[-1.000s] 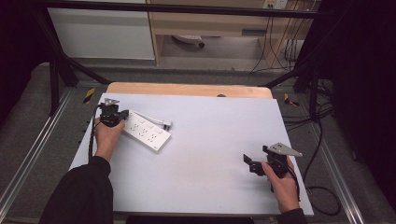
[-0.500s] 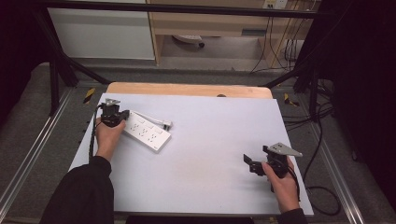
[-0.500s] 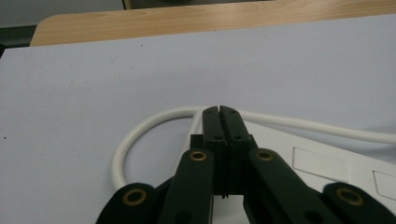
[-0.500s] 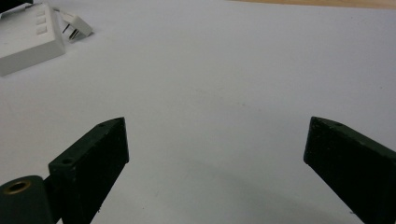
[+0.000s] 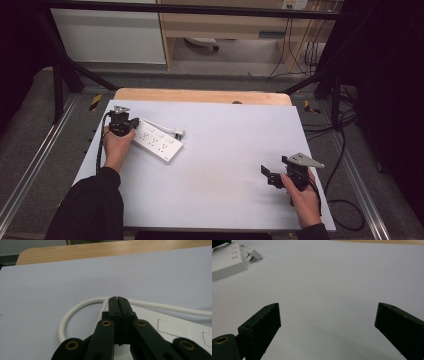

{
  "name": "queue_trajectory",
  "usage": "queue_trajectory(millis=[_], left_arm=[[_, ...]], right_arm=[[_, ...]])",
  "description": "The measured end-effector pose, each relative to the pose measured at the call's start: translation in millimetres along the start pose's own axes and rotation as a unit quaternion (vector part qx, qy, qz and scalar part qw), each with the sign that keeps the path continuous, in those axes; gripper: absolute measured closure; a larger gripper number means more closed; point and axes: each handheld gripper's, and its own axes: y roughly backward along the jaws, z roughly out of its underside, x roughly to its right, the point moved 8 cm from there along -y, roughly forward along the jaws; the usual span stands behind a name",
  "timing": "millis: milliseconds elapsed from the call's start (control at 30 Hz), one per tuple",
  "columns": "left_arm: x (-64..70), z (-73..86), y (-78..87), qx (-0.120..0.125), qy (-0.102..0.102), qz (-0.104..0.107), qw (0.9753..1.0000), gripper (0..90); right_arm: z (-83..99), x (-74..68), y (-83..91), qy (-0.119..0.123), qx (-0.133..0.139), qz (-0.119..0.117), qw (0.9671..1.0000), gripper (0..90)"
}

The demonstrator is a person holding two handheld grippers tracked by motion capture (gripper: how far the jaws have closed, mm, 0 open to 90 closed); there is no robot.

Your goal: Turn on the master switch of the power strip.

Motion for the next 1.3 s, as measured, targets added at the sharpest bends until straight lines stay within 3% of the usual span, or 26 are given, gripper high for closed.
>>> queue_trajectory(millis=[600, 867, 1300], left_arm=[[1.8, 1.9, 0.6, -0.008, 0.001, 0.003, 1.0, 90.0], [-1.6, 1.8, 0.4, -0.007, 0.02, 0.0, 0.9998, 90.0], [-0.5, 2.2, -0.2, -0.011, 0.014, -0.007, 0.9998, 90.0]], right_arm=[[0.7, -0.9, -0.4, 0.0, -0.002, -0.001, 1.0, 6.7], [1.0, -1.0, -0.5, 0.001, -0.003, -0.002, 1.0, 6.6], [1.6, -1.6, -0.2, 0.0, -0.006, -0.003, 1.0, 6.6]])
